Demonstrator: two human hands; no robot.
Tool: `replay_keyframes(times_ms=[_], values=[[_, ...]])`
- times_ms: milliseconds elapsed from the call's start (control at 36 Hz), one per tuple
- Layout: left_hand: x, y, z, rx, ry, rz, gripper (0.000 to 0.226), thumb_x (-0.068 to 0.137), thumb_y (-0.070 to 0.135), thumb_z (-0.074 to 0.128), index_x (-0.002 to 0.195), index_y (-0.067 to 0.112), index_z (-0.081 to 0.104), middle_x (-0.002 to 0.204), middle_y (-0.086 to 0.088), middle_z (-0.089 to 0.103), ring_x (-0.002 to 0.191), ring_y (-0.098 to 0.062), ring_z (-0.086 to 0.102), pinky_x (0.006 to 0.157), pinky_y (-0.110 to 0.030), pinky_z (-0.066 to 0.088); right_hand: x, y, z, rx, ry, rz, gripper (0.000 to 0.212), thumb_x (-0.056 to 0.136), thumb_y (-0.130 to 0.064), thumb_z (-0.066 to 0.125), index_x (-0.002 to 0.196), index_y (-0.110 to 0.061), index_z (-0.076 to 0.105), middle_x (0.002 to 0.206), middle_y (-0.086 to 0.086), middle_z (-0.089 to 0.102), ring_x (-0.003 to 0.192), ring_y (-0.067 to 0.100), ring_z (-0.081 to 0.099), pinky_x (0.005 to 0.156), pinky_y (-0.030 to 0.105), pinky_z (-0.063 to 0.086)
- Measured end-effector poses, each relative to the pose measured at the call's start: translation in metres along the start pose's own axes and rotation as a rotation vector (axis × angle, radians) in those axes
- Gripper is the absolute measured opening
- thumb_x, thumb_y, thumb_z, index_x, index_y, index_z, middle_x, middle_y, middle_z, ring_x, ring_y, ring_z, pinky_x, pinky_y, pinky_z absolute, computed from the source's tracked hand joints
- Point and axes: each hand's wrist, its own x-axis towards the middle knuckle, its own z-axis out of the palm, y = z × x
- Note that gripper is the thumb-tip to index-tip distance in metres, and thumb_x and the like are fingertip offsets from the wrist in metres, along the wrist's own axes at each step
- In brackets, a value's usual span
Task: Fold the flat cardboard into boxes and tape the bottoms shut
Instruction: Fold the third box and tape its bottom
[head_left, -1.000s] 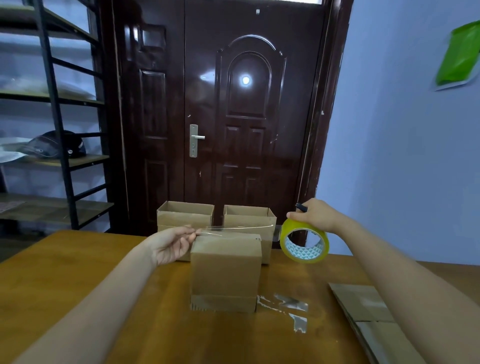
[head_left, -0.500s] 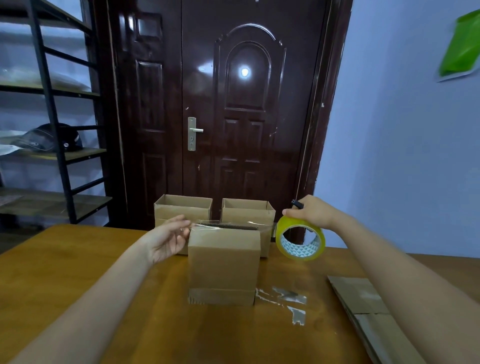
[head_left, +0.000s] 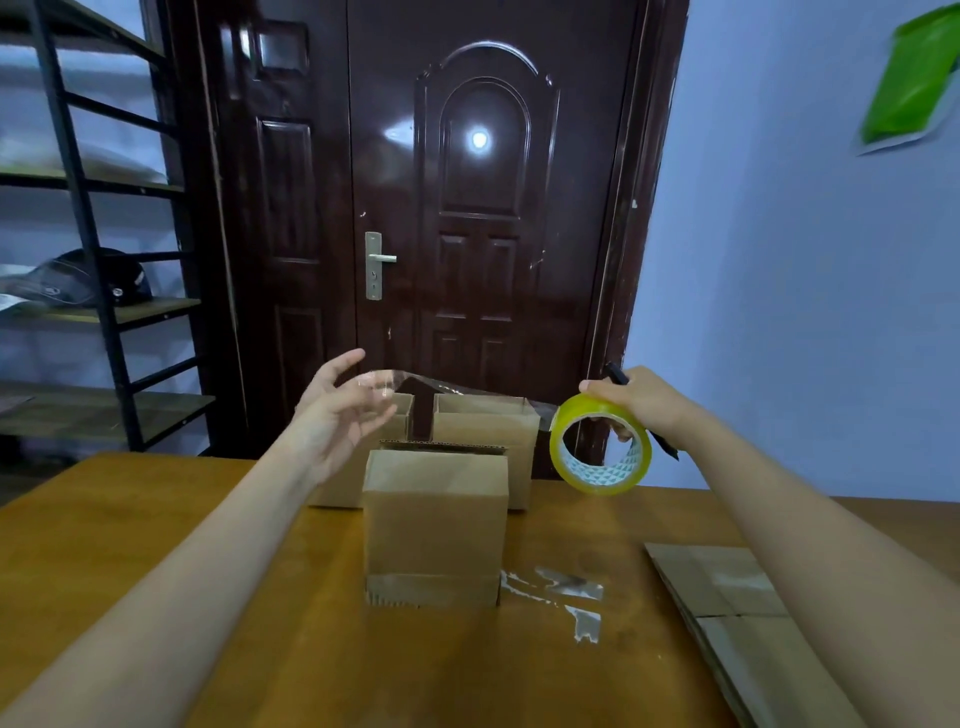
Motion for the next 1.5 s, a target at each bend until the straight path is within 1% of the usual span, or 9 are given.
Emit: replay_keyframes(times_ms=[56, 306, 500, 639, 944, 1278, 1389, 1444, 1500], values=[[-0.002, -0.003, 0.001, 0.123, -0.021, 0.06, 0.073, 0.08, -0.016, 0.057, 0.139, 0.019, 0.033, 0.106, -0.007, 0.067, 0.093, -0.018, 0.066, 0.096, -0.043, 0.048, -0.001, 0.001, -0.001, 0.021, 0.005, 0.0, 0.046, 0.09, -0.038, 0.061, 0.054, -0.01, 0.054, 0.045, 0.003, 0.05, 0.043, 0.017, 0.049, 0.054, 0.03, 0.048], [0.001, -0.02, -0.016, 0.462, -0.11, 0.108, 0.115, 0.071, -0.021, 0.067, 0.149, 0.039, 0.007, 0.108, -0.006, 0.058, 0.102, -0.016, 0.059, 0.096, -0.046, 0.049, -0.002, -0.004, -0.003, 0.026, 0.012, -0.013, 0.046, 0.091, -0.038, 0.061, 0.054, -0.01, 0.055, 0.047, 0.004, 0.051, 0.044, 0.017, 0.05, 0.055, 0.03, 0.049], [-0.001, -0.024, -0.021, 0.664, -0.223, 0.169, 0.117, 0.074, -0.016, 0.068, 0.147, 0.041, -0.002, 0.111, -0.007, 0.049, 0.102, -0.013, 0.055, 0.077, -0.013, 0.05, -0.001, -0.005, 0.0, 0.021, 0.01, -0.014, 0.046, 0.091, -0.038, 0.061, 0.053, -0.012, 0.054, 0.043, -0.001, 0.051, 0.042, 0.014, 0.05, 0.057, 0.03, 0.049], [-0.002, -0.029, -0.022, 0.703, -0.199, 0.192, 0.118, 0.074, -0.014, 0.069, 0.145, 0.047, -0.002, 0.112, -0.002, 0.049, 0.103, -0.013, 0.054, 0.086, -0.028, 0.052, 0.002, -0.001, 0.003, 0.017, -0.013, -0.006, 0.046, 0.09, -0.039, 0.061, 0.053, -0.012, 0.057, 0.045, 0.001, 0.051, 0.045, 0.017, 0.051, 0.057, 0.031, 0.05], [-0.011, -0.043, -0.02, 0.582, -0.089, 0.188, 0.113, 0.076, -0.019, 0.063, 0.145, 0.046, 0.003, 0.111, -0.003, 0.046, 0.098, -0.012, 0.053, 0.074, -0.022, 0.055, 0.006, 0.004, 0.015, -0.004, -0.048, -0.003, 0.046, 0.089, -0.041, 0.062, 0.053, -0.013, 0.058, 0.047, 0.002, 0.052, 0.046, 0.016, 0.052, 0.058, 0.031, 0.049], [-0.009, -0.045, -0.021, 0.356, 0.046, 0.072, 0.121, 0.07, -0.025, 0.064, 0.146, 0.051, 0.008, 0.112, 0.0, 0.045, 0.105, -0.016, 0.052, 0.091, -0.04, 0.051, 0.012, 0.006, 0.036, -0.097, -0.095, -0.03, 0.044, 0.087, -0.043, 0.063, 0.065, -0.005, 0.058, 0.054, 0.005, 0.049, 0.052, 0.017, 0.048, 0.06, 0.028, 0.043], [-0.008, -0.045, -0.022, 0.378, 0.049, 0.057, 0.121, 0.07, -0.022, 0.067, 0.144, 0.054, 0.009, 0.121, -0.002, 0.042, 0.124, -0.024, 0.044, 0.102, -0.051, 0.044, 0.013, 0.01, 0.042, -0.102, -0.117, -0.039, 0.046, 0.087, -0.042, 0.063, 0.055, -0.011, 0.053, 0.05, 0.001, 0.046, 0.048, 0.014, 0.046, 0.058, 0.027, 0.041], [-0.008, -0.045, -0.022, 0.369, 0.045, 0.045, 0.12, 0.07, -0.021, 0.067, 0.144, 0.055, 0.01, 0.134, -0.004, 0.037, 0.131, -0.026, 0.038, 0.103, -0.049, 0.043, 0.014, 0.013, 0.043, -0.095, -0.115, -0.034, 0.046, 0.087, -0.042, 0.063, 0.053, -0.012, 0.053, 0.048, -0.001, 0.047, 0.048, 0.013, 0.047, 0.058, 0.026, 0.041], [-0.009, -0.045, -0.022, 0.368, 0.044, 0.047, 0.119, 0.072, -0.02, 0.067, 0.144, 0.054, 0.009, 0.129, 0.0, 0.04, 0.132, -0.025, 0.036, 0.098, -0.041, 0.046, 0.014, 0.014, 0.044, -0.085, -0.116, -0.028, 0.046, 0.087, -0.041, 0.063, 0.053, -0.012, 0.054, 0.047, -0.002, 0.047, 0.047, 0.011, 0.048, 0.057, 0.024, 0.042]])
